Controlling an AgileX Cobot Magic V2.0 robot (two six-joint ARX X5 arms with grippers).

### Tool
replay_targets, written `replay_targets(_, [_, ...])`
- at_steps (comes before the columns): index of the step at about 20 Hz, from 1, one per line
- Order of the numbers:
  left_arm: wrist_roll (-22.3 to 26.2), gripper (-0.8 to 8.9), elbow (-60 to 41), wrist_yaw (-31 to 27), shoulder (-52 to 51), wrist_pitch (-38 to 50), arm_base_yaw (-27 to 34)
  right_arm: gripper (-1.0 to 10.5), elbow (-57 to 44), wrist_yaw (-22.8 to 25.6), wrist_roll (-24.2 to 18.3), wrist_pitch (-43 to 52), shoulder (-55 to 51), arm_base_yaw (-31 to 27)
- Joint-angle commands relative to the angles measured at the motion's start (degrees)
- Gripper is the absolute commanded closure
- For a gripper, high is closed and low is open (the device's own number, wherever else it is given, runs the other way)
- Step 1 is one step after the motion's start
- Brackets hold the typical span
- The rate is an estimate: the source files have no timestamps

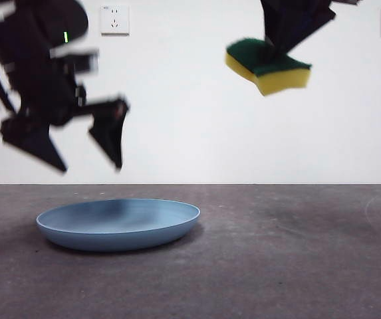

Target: Pick up the plate,pick up the cloth,clean the plate with the cloth

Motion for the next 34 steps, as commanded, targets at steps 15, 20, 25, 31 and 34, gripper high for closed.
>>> replay_targets(15, [-4.6,3.15,0.1,9.0,-20.8,-9.0,-12.5,9.1,-0.4,-13.6,6.8,-1.7,25.7,-8.7])
replay_targets(20, [-4.0,3.15,0.1,3.9,-20.8,-9.1,-12.5,6.6,-0.4,-13.5,6.8,-2.4,25.9,-8.9])
replay_targets(25, [-2.2,3.15,0.1,-1.9,-20.8,-9.5,-12.5,6.6,-0.4,-13.4,6.6,-3.0,24.3,-9.2])
replay_targets(31, [-1.3,3.15,0.1,-9.0,-20.8,-9.4,-12.3,6.6,-0.4,-13.6,6.6,-5.0,12.3,-9.1])
replay_targets(34, [-1.3,3.97,0.1,-11.6,-20.7,-9.5,-12.3,6.7,-0.4,-13.5,6.6,-5.3,3.3,-9.1])
